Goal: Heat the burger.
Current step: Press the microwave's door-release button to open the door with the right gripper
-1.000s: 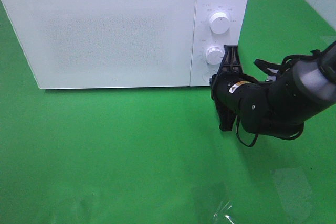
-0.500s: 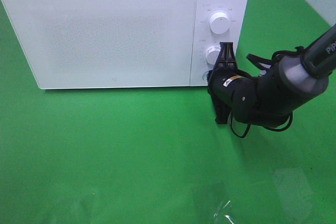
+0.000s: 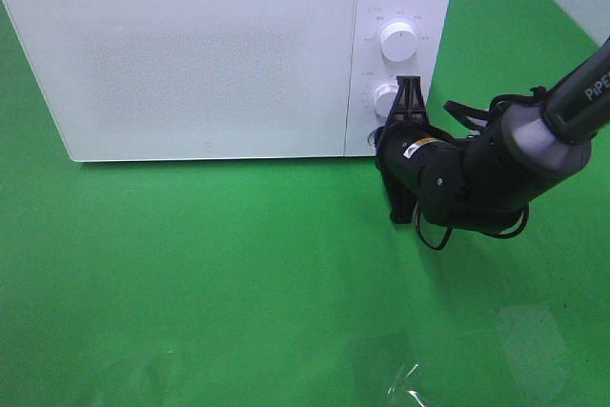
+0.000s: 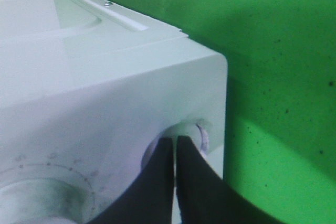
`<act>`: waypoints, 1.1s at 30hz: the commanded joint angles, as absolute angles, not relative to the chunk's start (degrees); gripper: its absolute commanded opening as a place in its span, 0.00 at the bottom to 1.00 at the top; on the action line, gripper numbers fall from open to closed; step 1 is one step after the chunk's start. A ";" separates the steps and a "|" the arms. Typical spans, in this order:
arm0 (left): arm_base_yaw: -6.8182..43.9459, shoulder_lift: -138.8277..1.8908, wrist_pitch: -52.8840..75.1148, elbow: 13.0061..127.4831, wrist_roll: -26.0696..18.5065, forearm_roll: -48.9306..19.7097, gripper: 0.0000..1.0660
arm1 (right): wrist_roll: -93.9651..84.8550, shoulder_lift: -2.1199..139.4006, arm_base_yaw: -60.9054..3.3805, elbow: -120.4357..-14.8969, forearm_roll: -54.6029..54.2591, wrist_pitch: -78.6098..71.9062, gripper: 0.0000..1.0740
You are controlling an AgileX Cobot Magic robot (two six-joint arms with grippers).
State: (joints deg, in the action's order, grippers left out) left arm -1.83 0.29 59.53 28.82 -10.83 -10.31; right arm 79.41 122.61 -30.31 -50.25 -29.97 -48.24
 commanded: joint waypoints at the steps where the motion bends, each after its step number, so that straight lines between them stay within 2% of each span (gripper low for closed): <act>1: -2.01 1.55 59.24 28.53 -10.60 -10.43 0.97 | 78.44 121.81 -29.68 -51.51 -30.08 -58.73 0.00; 7: -2.01 1.55 59.24 28.53 -10.60 -10.43 0.97 | 78.44 121.81 -29.68 -51.91 -30.71 -60.79 0.00; 18: -2.01 1.55 59.24 28.53 -10.60 -10.43 0.97 | 78.21 124.22 -29.68 -53.74 -32.72 -73.91 0.00; 25: -2.01 1.55 59.24 28.53 -10.60 -10.43 0.97 | 77.52 126.74 -29.68 -58.33 -32.72 -73.57 0.00; 33: -2.01 1.55 59.24 28.53 -10.60 -10.43 0.97 | 76.66 126.74 -29.68 -58.84 -32.72 -71.73 0.00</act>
